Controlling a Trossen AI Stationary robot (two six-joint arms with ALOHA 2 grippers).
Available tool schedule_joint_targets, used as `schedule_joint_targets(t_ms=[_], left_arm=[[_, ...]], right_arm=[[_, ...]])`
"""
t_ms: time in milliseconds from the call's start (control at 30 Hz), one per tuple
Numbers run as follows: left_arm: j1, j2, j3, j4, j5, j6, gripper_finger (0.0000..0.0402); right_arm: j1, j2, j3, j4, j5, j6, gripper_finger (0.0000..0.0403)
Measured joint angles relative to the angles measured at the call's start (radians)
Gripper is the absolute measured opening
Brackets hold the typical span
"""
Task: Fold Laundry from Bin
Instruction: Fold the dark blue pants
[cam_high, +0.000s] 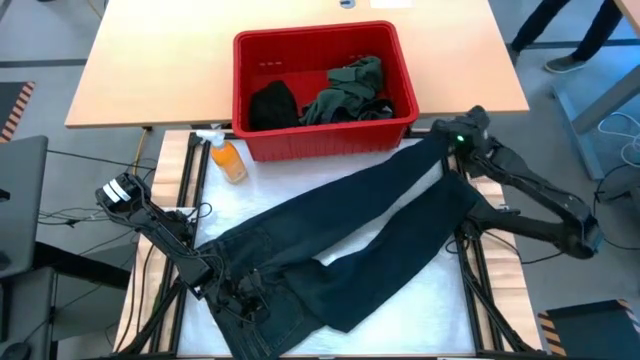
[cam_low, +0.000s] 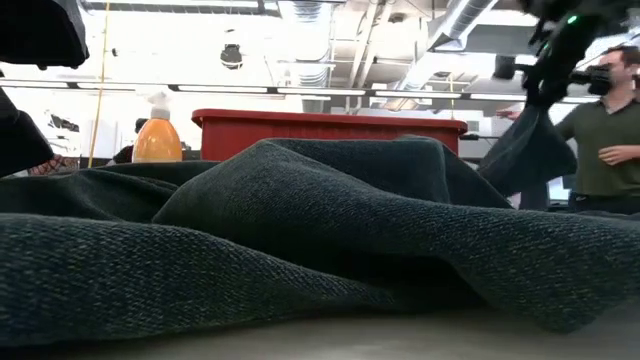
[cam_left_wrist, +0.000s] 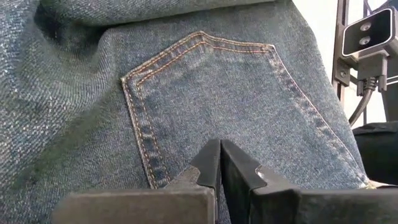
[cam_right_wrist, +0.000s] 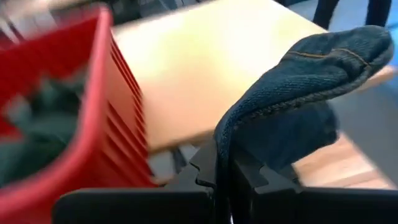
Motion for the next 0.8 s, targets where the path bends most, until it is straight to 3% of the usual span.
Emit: schedule_joint_targets(t_ms=[100,300,533,700,800], left_arm=[[0.0,0.0,0.0,0.0,0.0,0.0,0.0],[-0.001,0.006,0.0,0.001,0.018,-0.026,0.0],[-0.001,0.005,0.0,0.0,0.073,-0.042,0.001],[0.015,-0.043,0.001,-0.072,0.165,-0.073,0.0052],[0.033,-0.109,0.001,-0.138,0.169,-0.07,0.0082]], right_arm=[[0.0,0.067,0.0,-0.106,-0.039,0.0,0.0037],[-0.019,0.215,0.0,-0.421,-0.123,0.232,0.005],[-0.018,0.293,0.0,-0.512,-0.179,0.126,0.011],[-0.018,0.284,0.04,-0.633,-0.181,0.09,0.0165],[-0.018,0.278,0.105,-0.707,-0.18,0.034,0.0194]])
